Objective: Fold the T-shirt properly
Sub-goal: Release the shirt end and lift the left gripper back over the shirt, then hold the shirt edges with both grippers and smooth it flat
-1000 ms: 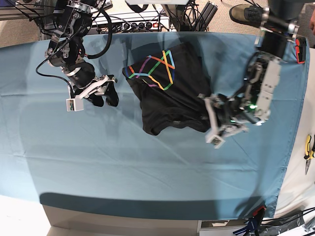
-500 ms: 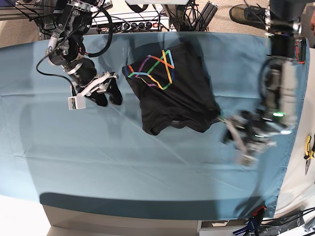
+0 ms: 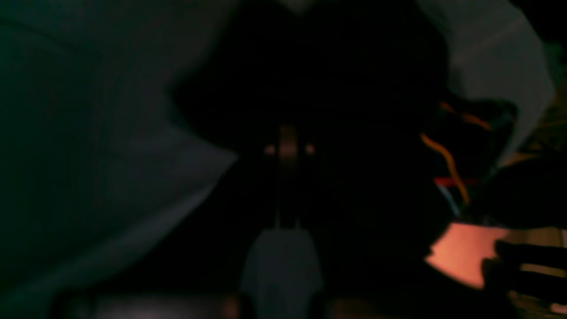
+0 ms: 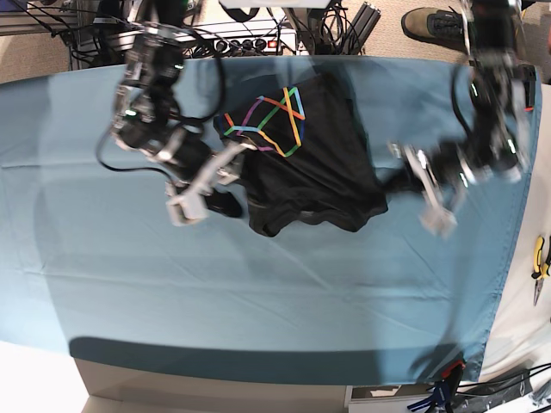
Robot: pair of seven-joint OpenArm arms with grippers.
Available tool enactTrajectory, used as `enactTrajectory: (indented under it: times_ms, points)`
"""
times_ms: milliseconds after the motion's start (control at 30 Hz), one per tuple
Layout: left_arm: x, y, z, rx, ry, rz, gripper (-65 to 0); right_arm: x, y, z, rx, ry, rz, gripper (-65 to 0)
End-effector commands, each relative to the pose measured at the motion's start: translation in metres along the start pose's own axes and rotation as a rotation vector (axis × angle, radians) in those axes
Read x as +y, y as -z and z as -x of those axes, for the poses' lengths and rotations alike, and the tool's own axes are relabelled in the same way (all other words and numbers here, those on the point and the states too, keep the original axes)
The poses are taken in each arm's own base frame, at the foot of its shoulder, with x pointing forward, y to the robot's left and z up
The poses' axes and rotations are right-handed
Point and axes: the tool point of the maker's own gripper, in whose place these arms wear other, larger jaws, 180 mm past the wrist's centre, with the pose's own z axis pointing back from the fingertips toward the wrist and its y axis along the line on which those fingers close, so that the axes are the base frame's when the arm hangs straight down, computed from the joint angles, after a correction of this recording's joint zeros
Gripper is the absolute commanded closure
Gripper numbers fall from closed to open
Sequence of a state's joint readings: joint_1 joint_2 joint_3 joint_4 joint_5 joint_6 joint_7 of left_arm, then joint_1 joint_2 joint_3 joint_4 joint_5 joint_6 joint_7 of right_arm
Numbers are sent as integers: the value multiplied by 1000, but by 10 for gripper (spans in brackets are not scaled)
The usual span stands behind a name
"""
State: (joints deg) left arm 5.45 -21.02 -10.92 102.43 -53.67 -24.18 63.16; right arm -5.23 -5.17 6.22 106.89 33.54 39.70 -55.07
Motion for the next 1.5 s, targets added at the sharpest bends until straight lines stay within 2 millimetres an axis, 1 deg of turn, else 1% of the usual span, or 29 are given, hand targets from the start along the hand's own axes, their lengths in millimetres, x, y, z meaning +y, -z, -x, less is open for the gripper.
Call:
enactTrajectory:
  times_ms: [0, 33, 67, 133, 200, 300, 367, 433, 500, 533, 633, 733, 833, 967, 1100, 1267, 1400, 1467]
  points:
    - [-12, -3, -7, -44, 11, 35, 0, 8, 2, -17, -60, -17, -21, -168]
    - [-21, -1, 0, -42, -6, 53, 0, 9, 4, -17, -57, -18, -22, -73]
    - [-31, 0, 7, -43, -20, 71, 0, 10, 4, -16, -53, -23, -21, 0]
    - [-48, 0, 16, -48, -40, 103, 0, 8, 4, -17, -52, -27, -13, 0]
    - [-64, -4, 19, -62, -29, 133, 0, 5, 4, -16, -45, -38, 1, 0]
    - [-79, -13, 15, -88, 2, 145, 0, 2, 4, -17, -51, -53, 18, 0]
    - [-85, -15, 14, -111, 2, 151, 0, -5, 8, -14, -43, -60, 39, 0]
    - [-93, -12, 18, -114, -17, 172, 0, -12, 18, -7, -27, -30, 32, 0]
    - [-108, -5, 21, -113, -18, 215, 0, -17, 32, -1, -14, 20, 5, 0]
    - [-117, -2, 22, -113, -16, 242, 0, -19, 38, 0, -11, 44, -9, 0]
    - [-135, 9, 27, -98, -2, 276, 0, -26, 53, -1, 4, 80, -30, 0]
    - [-150, 16, 32, -79, 23, 307, 0, -31, 62, -4, 11, 88, -38, 0]
    - [-157, 22, 36, -63, 52, 308, 0, -35, 68, -2, 26, 99, -40, 0]
    - [-153, 33, 40, -62, 31, 275, 0, -40, 80, 13, 73, 142, -48, 0]
    - [-137, 43, 53, -20, 31, 215, 0, -42, 87, 26, 103, 181, -57, 0]
    - [-111, 51, 70, 46, -1, 96, 0, -44, 87, 26, 109, 168, -47, 0]
    - [-89, 51, 80, 102, -19, -25, 0, -54, 87, 22, 111, 115, -7, 0]
    - [-84, 50, 87, 140, -26, -56, 0, -58, 88, 17, 107, 91, 7, 0]
